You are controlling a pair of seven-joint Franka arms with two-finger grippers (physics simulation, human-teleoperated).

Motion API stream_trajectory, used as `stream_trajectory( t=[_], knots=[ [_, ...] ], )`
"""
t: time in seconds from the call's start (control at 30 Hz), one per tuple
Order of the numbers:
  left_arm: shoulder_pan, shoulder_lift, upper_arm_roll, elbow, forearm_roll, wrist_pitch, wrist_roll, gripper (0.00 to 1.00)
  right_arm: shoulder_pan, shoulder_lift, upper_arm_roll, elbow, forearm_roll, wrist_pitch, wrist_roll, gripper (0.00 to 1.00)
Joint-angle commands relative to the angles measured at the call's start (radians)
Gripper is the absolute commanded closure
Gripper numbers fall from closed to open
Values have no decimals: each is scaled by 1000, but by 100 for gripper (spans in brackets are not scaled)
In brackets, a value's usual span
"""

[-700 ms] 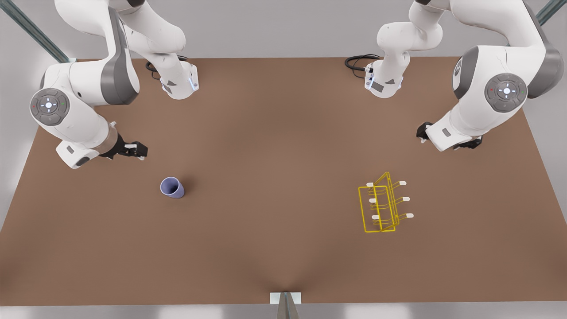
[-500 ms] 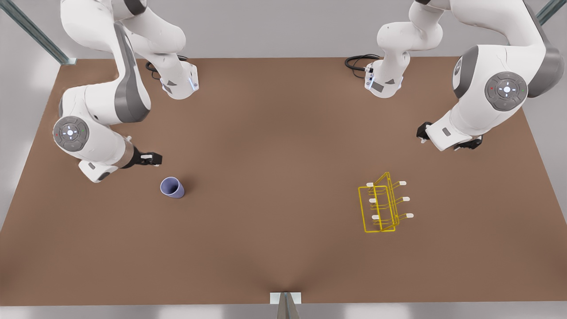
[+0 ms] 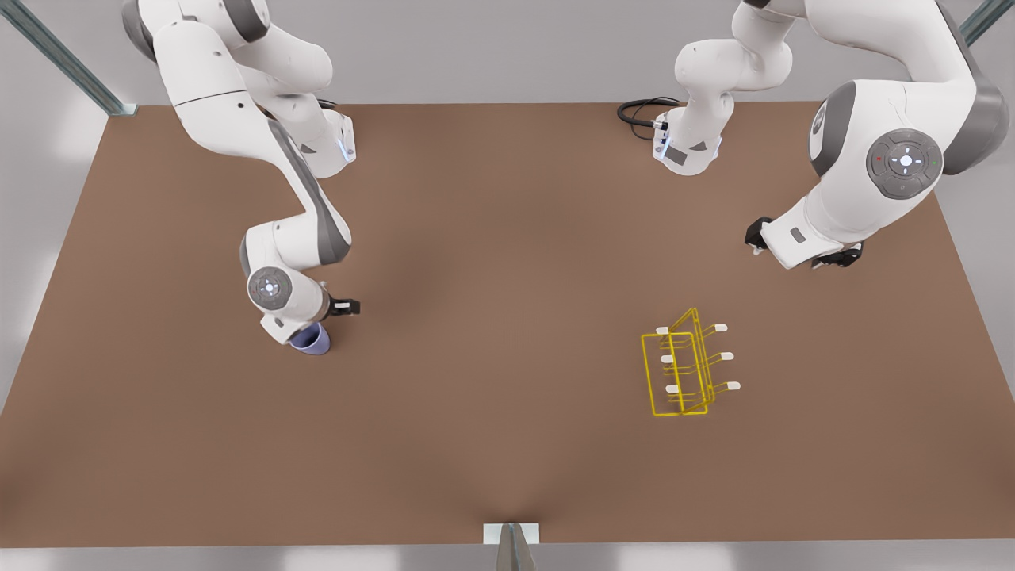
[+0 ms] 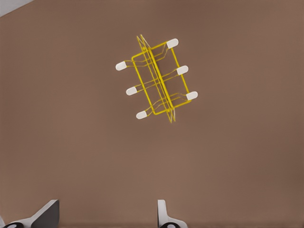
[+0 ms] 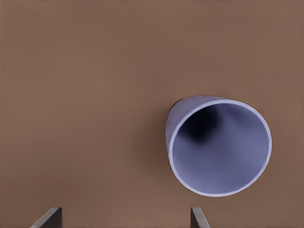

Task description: Place the cup on the cup holder

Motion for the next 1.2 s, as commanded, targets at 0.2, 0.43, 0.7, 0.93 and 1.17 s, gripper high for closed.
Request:
stream_trajectory(
  t=[0.2,0.43,0.7,0.93,1.17],
  knots=[
    [-1,-1,-1,0,1,-9,9,0,-10,-32,0,-69,-8,175,22,0],
    [-2,-1,-1,0,1,-13,9,0,-67,-35,0,-75,-9,214,-44,0],
    [-2,-1,-1,0,1,-13,9,0,-67,0,-1,-35,-9,215,-38,0],
    [-2,-1,-1,0,1,-15,9,0,-76,31,-1,-23,-9,215,-49,0],
    [-2,0,-1,0,1,-15,9,0,-70,53,-1,-23,-9,215,-51,0]
  ],
)
